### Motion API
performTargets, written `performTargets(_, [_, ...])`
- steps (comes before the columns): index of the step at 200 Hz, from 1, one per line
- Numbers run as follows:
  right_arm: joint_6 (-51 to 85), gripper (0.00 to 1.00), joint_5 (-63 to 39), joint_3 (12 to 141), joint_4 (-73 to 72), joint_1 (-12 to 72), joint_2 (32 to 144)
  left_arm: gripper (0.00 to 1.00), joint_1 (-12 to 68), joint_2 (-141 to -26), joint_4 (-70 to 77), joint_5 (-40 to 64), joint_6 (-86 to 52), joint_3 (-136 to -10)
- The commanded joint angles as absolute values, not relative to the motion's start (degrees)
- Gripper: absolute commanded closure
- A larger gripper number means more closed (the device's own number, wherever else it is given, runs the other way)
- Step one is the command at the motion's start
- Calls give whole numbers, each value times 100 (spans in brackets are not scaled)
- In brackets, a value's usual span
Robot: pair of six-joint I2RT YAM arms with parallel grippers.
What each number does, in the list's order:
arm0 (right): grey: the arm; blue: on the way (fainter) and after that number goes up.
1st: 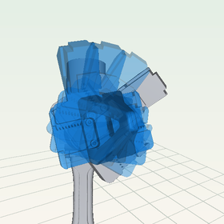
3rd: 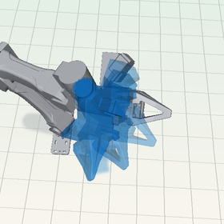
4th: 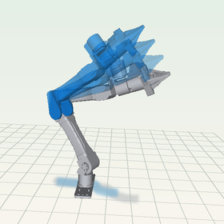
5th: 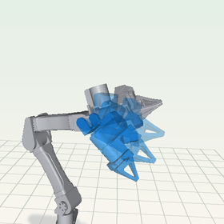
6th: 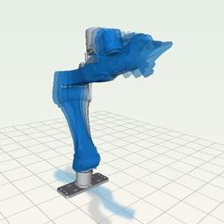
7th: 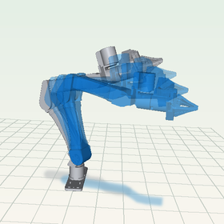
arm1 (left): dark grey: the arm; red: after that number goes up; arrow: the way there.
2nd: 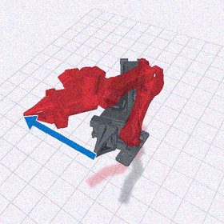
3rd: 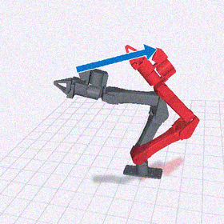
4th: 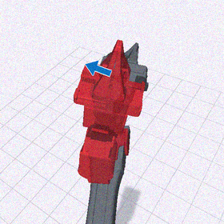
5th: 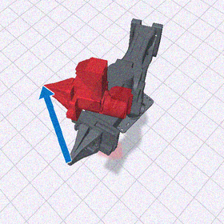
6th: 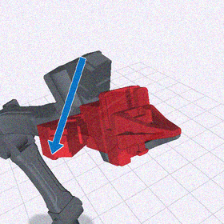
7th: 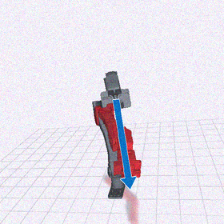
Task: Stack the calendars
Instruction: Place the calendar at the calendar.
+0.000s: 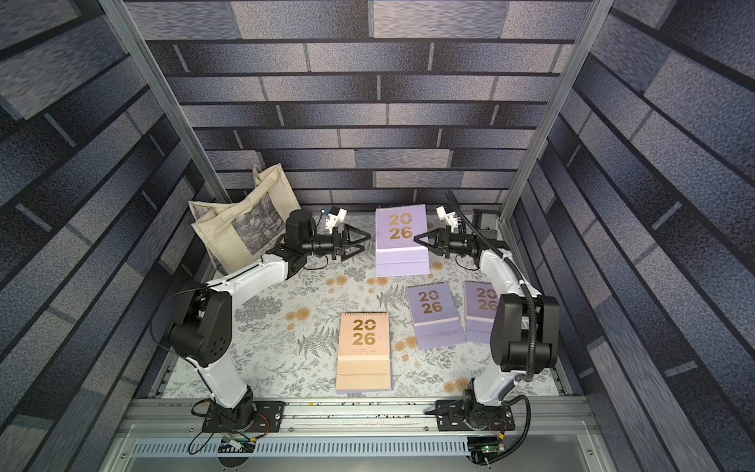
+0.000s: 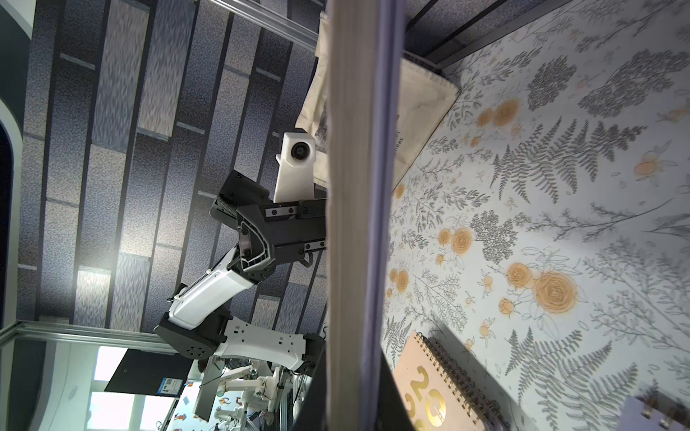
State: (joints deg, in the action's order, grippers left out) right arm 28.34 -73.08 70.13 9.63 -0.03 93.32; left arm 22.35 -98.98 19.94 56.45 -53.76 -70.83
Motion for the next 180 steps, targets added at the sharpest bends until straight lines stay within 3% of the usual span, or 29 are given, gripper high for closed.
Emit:
performTargets(1, [3132,100,-7500,6711,357,404,8708,0,2348,-9167,1870,5747,-4706,-6899])
performTargets(32, [3118,100,-7321,6319,288,799,8210,4,2419,-8644,1931,5677,-4651,-6407])
performTargets(104, [4098,100,-6774,5106,-1411,1223,7465,10,2406,-8174,2239,5419,-4842,-5871])
performTargets(138, [4375,100,-6522,4741,-2118,1437,7379,25,2413,-8127,2544,5279,-4935,-5755])
performTargets(180, [4693,100,-6294,4511,-2753,1568,7422,59,2362,-8086,2935,5241,-5202,-5644])
